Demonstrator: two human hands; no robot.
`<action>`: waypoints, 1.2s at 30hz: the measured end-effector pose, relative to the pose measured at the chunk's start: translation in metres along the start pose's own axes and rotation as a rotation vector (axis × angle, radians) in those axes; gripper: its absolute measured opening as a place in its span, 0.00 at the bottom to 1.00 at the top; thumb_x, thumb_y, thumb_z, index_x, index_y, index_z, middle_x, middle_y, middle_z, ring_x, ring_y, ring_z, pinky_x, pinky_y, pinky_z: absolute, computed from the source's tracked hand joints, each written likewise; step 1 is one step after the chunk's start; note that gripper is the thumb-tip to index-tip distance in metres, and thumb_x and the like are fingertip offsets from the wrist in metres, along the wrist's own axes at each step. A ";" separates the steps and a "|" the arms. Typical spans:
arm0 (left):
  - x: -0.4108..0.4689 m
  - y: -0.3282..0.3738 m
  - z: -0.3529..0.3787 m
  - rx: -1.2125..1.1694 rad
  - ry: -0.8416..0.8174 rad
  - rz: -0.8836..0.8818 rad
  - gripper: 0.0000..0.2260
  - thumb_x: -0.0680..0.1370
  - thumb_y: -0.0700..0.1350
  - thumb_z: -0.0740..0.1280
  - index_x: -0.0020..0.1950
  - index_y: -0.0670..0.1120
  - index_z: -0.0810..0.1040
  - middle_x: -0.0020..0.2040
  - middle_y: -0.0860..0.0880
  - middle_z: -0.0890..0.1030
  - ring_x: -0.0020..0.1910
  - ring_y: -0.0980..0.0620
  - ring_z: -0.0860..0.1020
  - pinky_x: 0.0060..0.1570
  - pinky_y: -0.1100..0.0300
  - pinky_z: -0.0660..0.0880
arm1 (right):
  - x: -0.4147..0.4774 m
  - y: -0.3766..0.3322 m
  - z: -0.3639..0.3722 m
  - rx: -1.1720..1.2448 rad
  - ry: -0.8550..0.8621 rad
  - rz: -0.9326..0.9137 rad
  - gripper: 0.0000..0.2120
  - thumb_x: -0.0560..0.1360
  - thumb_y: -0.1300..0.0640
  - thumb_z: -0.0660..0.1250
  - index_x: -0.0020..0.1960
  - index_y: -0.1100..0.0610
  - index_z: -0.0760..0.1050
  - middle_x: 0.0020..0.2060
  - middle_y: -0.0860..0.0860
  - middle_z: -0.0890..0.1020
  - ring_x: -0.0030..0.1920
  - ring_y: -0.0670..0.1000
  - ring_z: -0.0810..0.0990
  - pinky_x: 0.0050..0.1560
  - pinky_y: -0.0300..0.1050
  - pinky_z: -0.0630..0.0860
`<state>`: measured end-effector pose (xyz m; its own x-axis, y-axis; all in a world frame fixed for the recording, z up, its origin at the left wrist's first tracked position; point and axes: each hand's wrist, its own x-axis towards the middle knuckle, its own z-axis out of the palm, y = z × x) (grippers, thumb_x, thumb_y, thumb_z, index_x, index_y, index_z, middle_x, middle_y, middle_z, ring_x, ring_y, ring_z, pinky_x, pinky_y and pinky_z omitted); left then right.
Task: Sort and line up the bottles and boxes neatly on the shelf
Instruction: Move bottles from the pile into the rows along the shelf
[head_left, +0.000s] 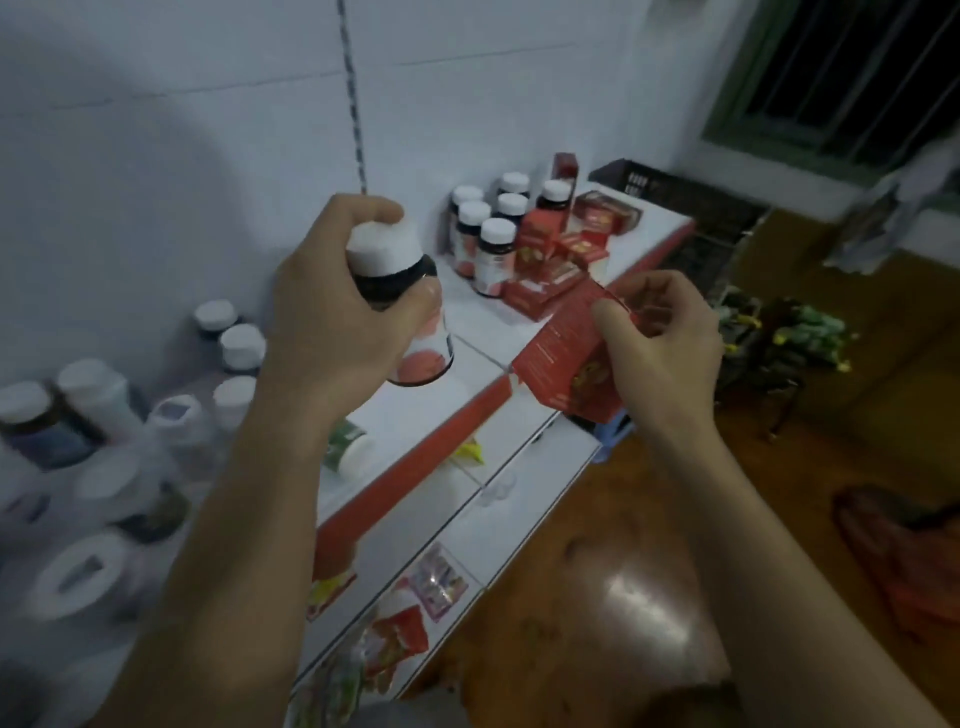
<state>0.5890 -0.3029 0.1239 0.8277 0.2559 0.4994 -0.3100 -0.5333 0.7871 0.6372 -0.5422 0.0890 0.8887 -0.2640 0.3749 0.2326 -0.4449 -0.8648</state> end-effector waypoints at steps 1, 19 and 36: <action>0.010 -0.005 0.021 0.005 -0.027 -0.014 0.20 0.73 0.47 0.76 0.62 0.56 0.75 0.54 0.61 0.78 0.53 0.58 0.78 0.53 0.63 0.76 | 0.014 0.013 -0.005 -0.005 0.007 0.006 0.12 0.71 0.40 0.69 0.50 0.44 0.76 0.52 0.46 0.81 0.50 0.47 0.81 0.49 0.56 0.82; 0.115 -0.134 0.159 0.421 0.116 -0.400 0.19 0.73 0.46 0.76 0.61 0.53 0.76 0.58 0.49 0.78 0.53 0.49 0.76 0.50 0.52 0.75 | 0.177 0.104 0.131 -0.002 -0.445 -0.343 0.15 0.66 0.43 0.70 0.50 0.49 0.78 0.49 0.45 0.77 0.56 0.50 0.73 0.55 0.55 0.72; 0.083 -0.117 0.216 0.253 0.530 -0.737 0.19 0.82 0.62 0.57 0.70 0.59 0.74 0.69 0.57 0.76 0.66 0.57 0.75 0.65 0.53 0.73 | 0.199 0.127 0.200 0.373 -0.802 -0.852 0.08 0.73 0.61 0.69 0.52 0.60 0.80 0.52 0.58 0.79 0.55 0.60 0.74 0.55 0.58 0.70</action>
<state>0.7946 -0.3932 -0.0053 0.4346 0.8989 0.0553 0.3692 -0.2338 0.8995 0.9221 -0.4802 -0.0130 0.3576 0.6513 0.6692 0.8397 0.0894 -0.5357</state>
